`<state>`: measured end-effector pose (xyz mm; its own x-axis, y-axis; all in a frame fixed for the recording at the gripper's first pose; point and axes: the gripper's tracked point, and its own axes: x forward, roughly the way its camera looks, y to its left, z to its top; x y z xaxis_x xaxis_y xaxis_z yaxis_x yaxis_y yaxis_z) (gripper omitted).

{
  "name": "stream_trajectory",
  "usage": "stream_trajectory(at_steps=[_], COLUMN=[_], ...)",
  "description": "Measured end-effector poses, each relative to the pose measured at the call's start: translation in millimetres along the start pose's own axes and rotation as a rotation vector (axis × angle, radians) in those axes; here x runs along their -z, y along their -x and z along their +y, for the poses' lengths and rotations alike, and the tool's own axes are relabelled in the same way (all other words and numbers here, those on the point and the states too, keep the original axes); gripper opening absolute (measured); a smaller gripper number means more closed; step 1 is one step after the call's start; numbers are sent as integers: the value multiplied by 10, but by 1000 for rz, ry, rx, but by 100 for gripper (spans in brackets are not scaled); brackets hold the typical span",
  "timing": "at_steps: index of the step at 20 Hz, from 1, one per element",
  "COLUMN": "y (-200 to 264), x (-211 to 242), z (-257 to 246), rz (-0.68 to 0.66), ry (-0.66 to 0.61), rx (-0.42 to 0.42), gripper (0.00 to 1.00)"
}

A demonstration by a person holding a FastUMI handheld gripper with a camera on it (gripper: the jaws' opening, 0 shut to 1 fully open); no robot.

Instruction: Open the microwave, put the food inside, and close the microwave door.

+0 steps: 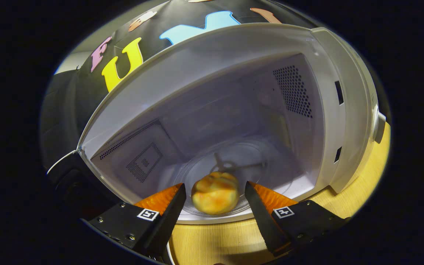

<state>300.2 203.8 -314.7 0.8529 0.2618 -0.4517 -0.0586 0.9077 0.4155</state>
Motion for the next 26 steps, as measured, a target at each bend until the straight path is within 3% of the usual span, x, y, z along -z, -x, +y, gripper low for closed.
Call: stream_trajectory(at_steps=[6,20,26], y=[487,2319,2906], x=[-158,-657,-530], z=[131,888,1429], rz=[-25,-226,-239], ry=[104,246,276], rx=[-40,-172,-289], gripper=[98,97,97])
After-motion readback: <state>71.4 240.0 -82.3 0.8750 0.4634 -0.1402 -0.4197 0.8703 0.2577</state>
